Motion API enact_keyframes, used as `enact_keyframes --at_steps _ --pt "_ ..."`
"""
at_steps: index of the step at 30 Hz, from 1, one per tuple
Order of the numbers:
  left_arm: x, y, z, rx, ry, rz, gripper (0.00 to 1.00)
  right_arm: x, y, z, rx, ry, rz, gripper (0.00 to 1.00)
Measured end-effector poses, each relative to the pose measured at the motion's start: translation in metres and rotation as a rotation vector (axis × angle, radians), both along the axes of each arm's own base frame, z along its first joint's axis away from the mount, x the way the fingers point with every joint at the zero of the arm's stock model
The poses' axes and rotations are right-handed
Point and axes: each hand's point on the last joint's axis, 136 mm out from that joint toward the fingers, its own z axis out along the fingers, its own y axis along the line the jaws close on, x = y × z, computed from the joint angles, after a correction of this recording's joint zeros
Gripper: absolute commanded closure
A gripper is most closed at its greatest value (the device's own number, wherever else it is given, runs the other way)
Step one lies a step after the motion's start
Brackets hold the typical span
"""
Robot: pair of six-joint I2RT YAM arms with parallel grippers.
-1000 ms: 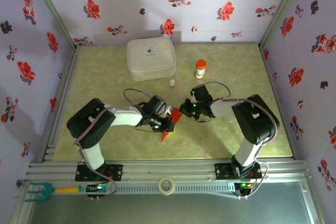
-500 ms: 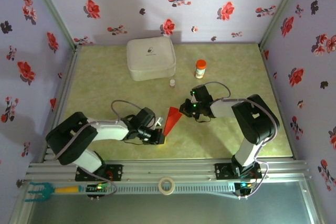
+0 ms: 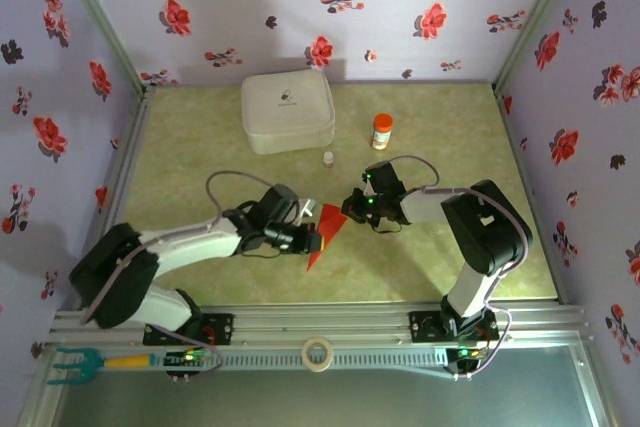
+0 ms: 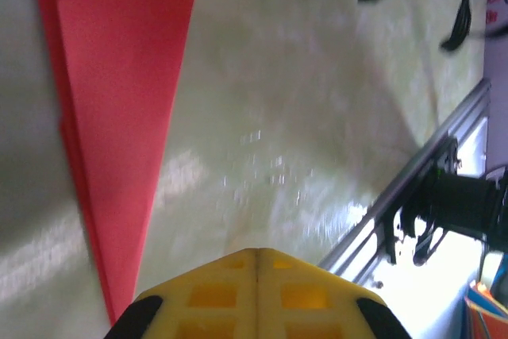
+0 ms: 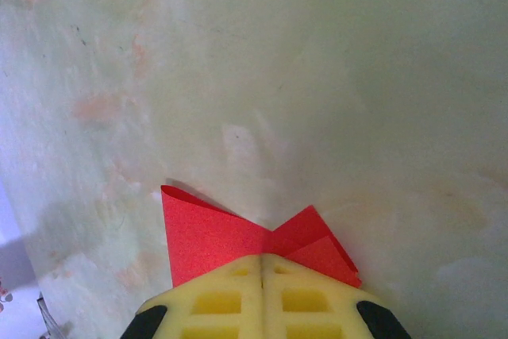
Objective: Fold a paper plane with a square sheet of paper (pick it up from the middle)
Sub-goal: Fold the wing for the fifth time at the center of the table.
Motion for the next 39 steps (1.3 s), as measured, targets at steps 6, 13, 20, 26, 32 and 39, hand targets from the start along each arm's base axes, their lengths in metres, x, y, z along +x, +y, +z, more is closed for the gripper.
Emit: enact_keyframes --at_steps 6,13,20,26,32,39 --pt "0.035 -0.026 -0.025 0.052 0.007 -0.009 1.0 0.0 0.0 0.0 0.0 0.001 0.0 1.0" --pt "0.054 -0.04 -0.048 0.084 0.009 -0.028 1.0 0.0 0.0 0.0 0.0 0.0 0.0 1.0" --pt "0.047 -0.032 -0.062 0.056 0.018 -0.023 1.0 0.0 0.0 0.0 0.001 0.0 0.0 1.0" --pt "0.028 -0.012 -0.06 0.032 0.022 0.002 0.99 -0.001 0.002 0.0 0.007 0.005 0.007 1.0" --pt "0.009 0.007 -0.058 0.054 0.05 0.003 0.99 -0.001 0.002 0.0 0.008 0.005 0.007 1.0" --pt "-0.005 0.018 -0.063 0.071 0.068 -0.008 0.99 -0.001 0.002 0.0 0.007 0.005 0.007 1.0"
